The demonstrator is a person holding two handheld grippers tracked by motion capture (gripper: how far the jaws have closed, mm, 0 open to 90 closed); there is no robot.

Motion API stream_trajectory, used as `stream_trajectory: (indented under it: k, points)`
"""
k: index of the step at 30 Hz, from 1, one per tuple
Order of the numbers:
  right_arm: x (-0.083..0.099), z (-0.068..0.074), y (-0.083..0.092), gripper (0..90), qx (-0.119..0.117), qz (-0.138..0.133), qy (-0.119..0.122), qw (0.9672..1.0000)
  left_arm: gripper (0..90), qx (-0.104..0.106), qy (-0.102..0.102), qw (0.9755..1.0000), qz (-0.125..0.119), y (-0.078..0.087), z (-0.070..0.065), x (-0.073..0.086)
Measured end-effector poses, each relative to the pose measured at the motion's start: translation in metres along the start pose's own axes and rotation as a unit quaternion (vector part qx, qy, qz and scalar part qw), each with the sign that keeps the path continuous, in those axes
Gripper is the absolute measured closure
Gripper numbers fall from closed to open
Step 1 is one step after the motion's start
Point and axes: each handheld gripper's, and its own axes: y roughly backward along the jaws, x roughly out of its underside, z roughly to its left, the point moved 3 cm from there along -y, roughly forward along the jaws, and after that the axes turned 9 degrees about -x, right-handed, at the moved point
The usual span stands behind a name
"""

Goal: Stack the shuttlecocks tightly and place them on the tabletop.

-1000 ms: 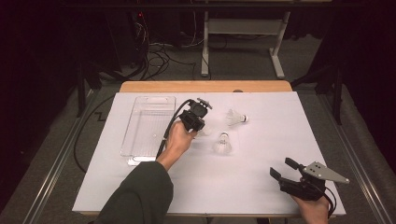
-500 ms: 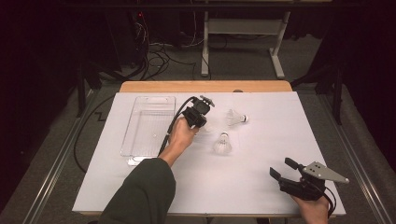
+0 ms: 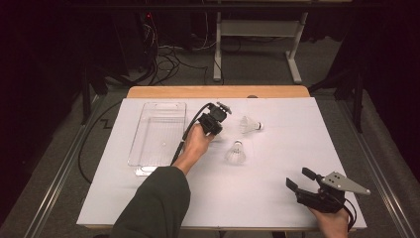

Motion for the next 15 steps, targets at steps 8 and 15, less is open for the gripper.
stream_trajectory:
  k: [8, 15]
  points:
    - [-0.0001, 0.0001, 0.0001, 26.6, -0.001, -0.001, 0.000, 1.0000, 87.7, 0.008, 0.005, 1.0000, -0.003, -0.0036, -0.0034, -0.0012]
    - [-0.0002, 0.0006, 0.0003, 26.6, -0.001, -0.002, 0.000, 1.0000, 84.9, 0.017, 0.010, 0.9998, -0.002, -0.0067, -0.0092, -0.0032]
